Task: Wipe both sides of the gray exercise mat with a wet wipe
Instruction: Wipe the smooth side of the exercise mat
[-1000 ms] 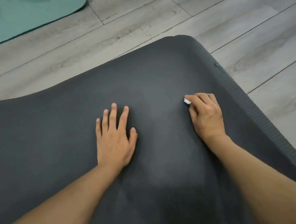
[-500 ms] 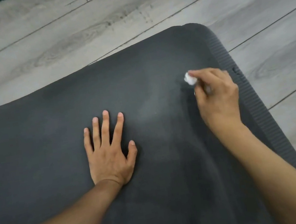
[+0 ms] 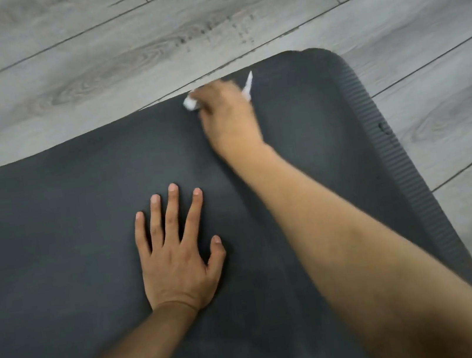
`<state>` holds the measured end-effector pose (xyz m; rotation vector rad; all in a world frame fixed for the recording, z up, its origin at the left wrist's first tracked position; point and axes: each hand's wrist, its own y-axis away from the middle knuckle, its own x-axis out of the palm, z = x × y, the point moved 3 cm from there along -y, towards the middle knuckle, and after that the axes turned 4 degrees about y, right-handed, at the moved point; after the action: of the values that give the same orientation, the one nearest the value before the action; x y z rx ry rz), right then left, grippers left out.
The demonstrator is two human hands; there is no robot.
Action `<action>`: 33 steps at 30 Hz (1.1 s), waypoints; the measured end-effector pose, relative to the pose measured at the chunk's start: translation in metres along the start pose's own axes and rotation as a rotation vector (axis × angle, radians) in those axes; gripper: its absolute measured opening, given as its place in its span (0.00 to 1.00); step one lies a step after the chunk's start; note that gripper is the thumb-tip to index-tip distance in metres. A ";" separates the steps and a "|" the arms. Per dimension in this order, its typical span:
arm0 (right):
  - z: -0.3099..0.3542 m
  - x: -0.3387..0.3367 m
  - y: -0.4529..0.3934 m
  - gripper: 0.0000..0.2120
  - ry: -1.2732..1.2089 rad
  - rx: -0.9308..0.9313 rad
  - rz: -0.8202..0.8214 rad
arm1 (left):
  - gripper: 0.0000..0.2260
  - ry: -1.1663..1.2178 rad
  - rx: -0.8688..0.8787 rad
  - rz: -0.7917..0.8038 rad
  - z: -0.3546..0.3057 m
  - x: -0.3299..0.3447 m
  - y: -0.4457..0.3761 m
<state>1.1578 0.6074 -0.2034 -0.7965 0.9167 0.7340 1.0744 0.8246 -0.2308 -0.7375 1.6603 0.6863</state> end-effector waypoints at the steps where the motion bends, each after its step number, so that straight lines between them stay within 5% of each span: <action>1: 0.014 0.005 0.009 0.10 -0.006 -0.112 0.026 | 0.33 0.000 0.000 -0.003 0.000 0.000 0.001; 5: -0.043 -0.009 -0.007 0.16 0.000 -0.225 0.070 | 0.33 0.010 0.005 -0.014 0.002 0.001 0.000; 9: -0.151 -0.053 -0.029 0.13 0.167 0.247 0.012 | 0.33 0.011 0.006 -0.021 0.000 0.000 -0.001; 11: -0.153 -0.056 -0.023 0.13 0.127 0.343 -0.023 | 0.33 0.007 0.001 -0.019 0.000 -0.001 -0.002; 14: -0.098 -0.037 -0.007 0.13 -0.098 0.227 -0.132 | 0.33 -0.005 -0.001 -0.010 0.000 -0.001 -0.002; 18: -0.009 -0.008 0.043 0.12 -0.203 -0.033 0.002 | 0.33 -0.013 -0.002 -0.015 -0.001 -0.001 -0.003; 22: -0.023 -0.022 0.033 0.09 -0.071 -0.114 -0.001 | 0.33 -0.017 0.001 -0.022 -0.001 -0.002 -0.003; 28: -0.042 -0.023 0.034 0.11 0.058 0.054 -0.075 | 0.33 -0.016 0.002 -0.018 -0.002 -0.003 -0.004; 31: -0.037 -0.021 0.035 0.13 0.197 -0.041 -0.084 | 0.33 -0.024 -0.002 -0.016 -0.001 -0.002 -0.004; 33: -0.041 -0.024 0.036 0.06 0.231 -0.138 -0.051 | 0.33 -0.020 0.000 -0.019 -0.001 -0.003 -0.004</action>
<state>1.1024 0.5864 -0.2069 -1.0381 1.0564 0.6753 1.0771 0.8217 -0.2284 -0.7433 1.6326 0.6786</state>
